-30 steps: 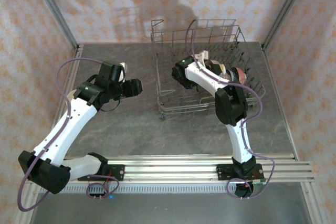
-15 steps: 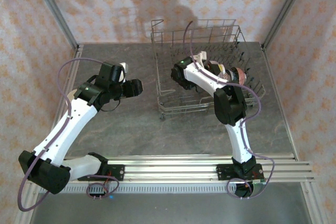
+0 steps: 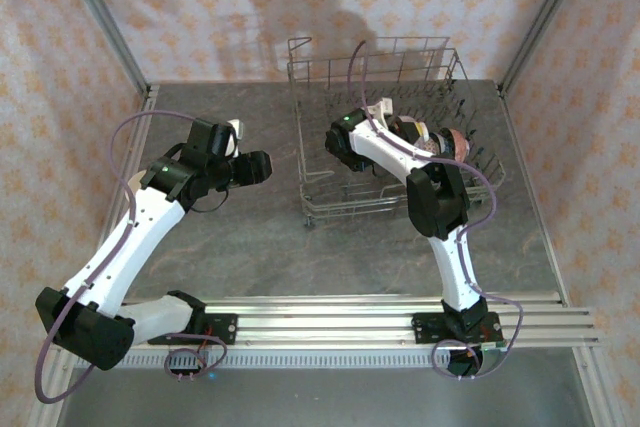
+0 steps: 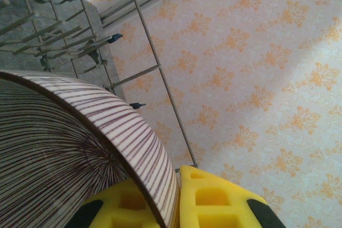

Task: Load the bowls into the dish rack

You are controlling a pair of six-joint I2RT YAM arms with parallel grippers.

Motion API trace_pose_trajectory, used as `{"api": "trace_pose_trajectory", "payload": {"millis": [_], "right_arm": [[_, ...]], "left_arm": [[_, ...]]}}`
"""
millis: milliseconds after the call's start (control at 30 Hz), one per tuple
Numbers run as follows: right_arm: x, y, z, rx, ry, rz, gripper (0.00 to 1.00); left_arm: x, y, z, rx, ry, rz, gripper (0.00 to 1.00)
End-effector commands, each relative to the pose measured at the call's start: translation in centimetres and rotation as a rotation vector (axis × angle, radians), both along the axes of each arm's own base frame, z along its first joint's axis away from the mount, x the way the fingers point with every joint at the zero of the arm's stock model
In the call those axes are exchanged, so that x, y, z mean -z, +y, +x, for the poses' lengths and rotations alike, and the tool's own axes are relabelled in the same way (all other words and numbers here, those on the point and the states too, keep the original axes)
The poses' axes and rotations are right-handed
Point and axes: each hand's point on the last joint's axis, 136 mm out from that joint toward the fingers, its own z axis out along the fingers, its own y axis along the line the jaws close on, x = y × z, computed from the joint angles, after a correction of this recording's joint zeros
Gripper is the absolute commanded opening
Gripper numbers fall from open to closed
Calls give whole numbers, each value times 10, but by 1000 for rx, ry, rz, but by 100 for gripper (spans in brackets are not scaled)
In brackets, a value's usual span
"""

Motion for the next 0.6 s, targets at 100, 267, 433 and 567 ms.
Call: {"api": "trace_pose_trajectory", "payload": {"millis": [100,267,433,567], "right_arm": [[-11,-19,-13,50,145,-35,0],[-15,-17,-11,47,156,-25,0],[-25,-13,-7,25,149,-46,0],[-27,-19,-6,32,146,-59,0]], "left_arm": [[-12,-3,4,29,-66,-29,64],[-14,-5,5,43,-80,-42,64],[-17,-3,6,47,-91,-58,64],[-17,-3,6,51,-94,-68,65]]}}
